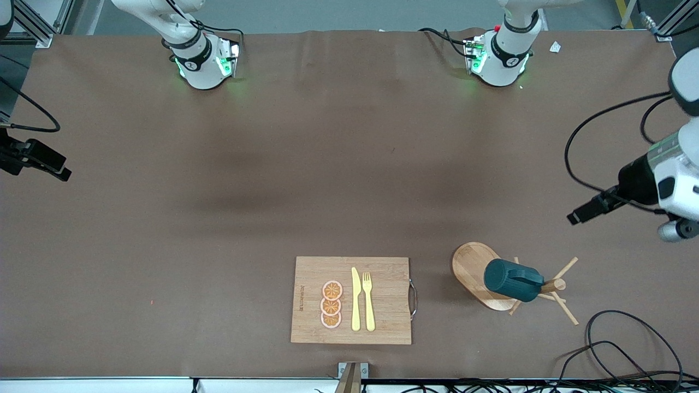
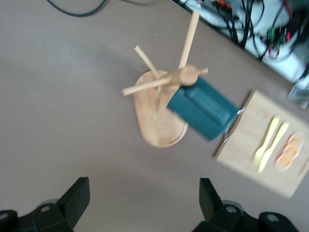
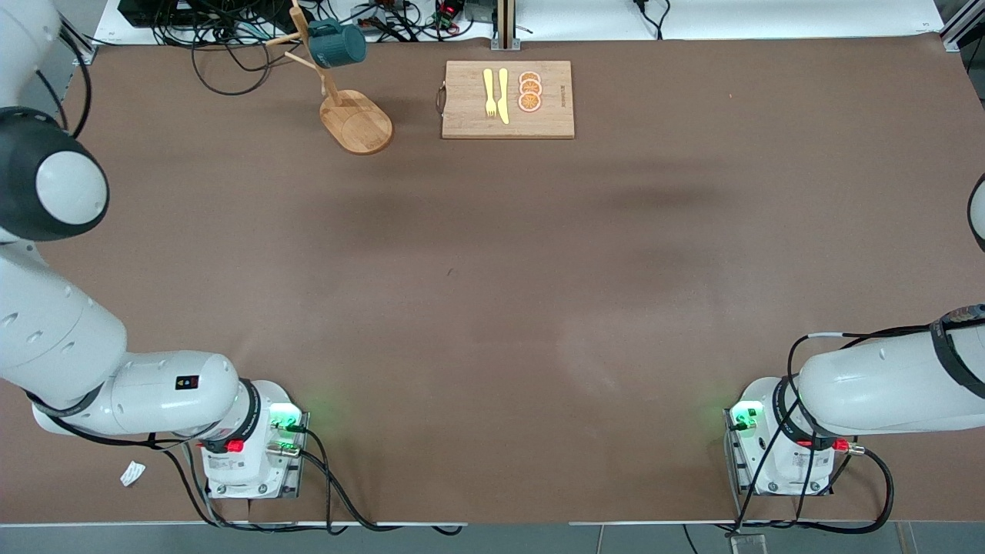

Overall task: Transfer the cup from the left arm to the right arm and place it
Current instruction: 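Reach the left gripper toward the teal mug on the wooden stand, then close the left gripper on the teal mug's rim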

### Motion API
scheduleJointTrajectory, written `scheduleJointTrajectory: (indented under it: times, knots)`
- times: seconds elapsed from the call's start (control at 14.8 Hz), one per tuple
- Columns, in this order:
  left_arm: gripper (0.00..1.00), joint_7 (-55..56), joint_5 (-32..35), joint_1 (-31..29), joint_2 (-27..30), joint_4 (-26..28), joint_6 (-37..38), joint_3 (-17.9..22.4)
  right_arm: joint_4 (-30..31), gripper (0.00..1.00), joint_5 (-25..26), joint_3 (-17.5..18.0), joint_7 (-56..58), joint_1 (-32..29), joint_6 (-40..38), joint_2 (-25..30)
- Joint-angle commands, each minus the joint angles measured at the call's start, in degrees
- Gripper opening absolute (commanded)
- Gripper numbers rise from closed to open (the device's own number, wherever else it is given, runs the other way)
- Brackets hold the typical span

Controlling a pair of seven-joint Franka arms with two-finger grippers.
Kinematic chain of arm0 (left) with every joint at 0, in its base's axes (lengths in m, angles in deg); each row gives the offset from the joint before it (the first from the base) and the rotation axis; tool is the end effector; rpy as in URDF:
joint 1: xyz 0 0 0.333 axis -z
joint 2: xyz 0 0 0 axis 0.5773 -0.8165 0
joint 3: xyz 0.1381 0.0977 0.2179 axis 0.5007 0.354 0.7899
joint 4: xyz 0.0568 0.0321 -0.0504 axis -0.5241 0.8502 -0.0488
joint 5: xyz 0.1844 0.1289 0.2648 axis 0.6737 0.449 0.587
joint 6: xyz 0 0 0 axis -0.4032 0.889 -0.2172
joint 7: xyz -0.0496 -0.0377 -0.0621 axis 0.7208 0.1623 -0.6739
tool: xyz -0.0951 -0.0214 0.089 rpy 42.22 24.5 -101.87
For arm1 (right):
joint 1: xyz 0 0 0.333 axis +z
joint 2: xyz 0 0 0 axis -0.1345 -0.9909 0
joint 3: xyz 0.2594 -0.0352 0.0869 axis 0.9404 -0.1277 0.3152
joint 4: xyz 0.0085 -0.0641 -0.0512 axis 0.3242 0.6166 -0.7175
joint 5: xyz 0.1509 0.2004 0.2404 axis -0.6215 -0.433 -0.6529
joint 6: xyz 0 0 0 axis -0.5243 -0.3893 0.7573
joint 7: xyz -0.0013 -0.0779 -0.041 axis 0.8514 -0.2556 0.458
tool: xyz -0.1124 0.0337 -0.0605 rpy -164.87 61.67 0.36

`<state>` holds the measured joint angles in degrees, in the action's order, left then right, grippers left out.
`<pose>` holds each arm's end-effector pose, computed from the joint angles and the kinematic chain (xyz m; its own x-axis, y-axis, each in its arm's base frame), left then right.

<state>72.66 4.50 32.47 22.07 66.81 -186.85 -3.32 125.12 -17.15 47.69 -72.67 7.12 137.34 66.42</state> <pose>0.6016 -0.0583 0.4890 0.8575 0.5144 0.0121 0.5007 -0.8397 0.2101 0.5411 -0.0196 0.5738 0.9849 -0.1429 0.0975 -0.1435 -0.9896 -0.0011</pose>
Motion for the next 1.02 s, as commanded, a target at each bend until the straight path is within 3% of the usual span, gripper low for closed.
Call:
scheduleJointTrajectory:
  times: [0.0,0.54,0.74,0.95]
  knots:
    - [1.0,7.8,-1.3,0.4,-3.8,-2.0,-4.2,-0.3,1.2,1.0,-0.6,0.5,0.8,-0.8,0.6,0.9]
    - [1.0,27.3,-8.5,3.2,-11.0,-2.0,-15.8,-0.6,1.2,1.0,-0.6,0.5,0.8,-0.8,0.6,0.9]
    - [1.0,30.0,-13.1,3.3,-12.5,-2.0,-18.1,-0.5,1.2,1.0,-0.6,0.5,0.8,-0.8,0.6,0.9]
    - [1.0,32.9,-13.7,3.3,-14.1,-2.0,-19.0,-0.6,1.2,1.0,-0.6,0.5,0.8,-0.8,0.6,0.9]
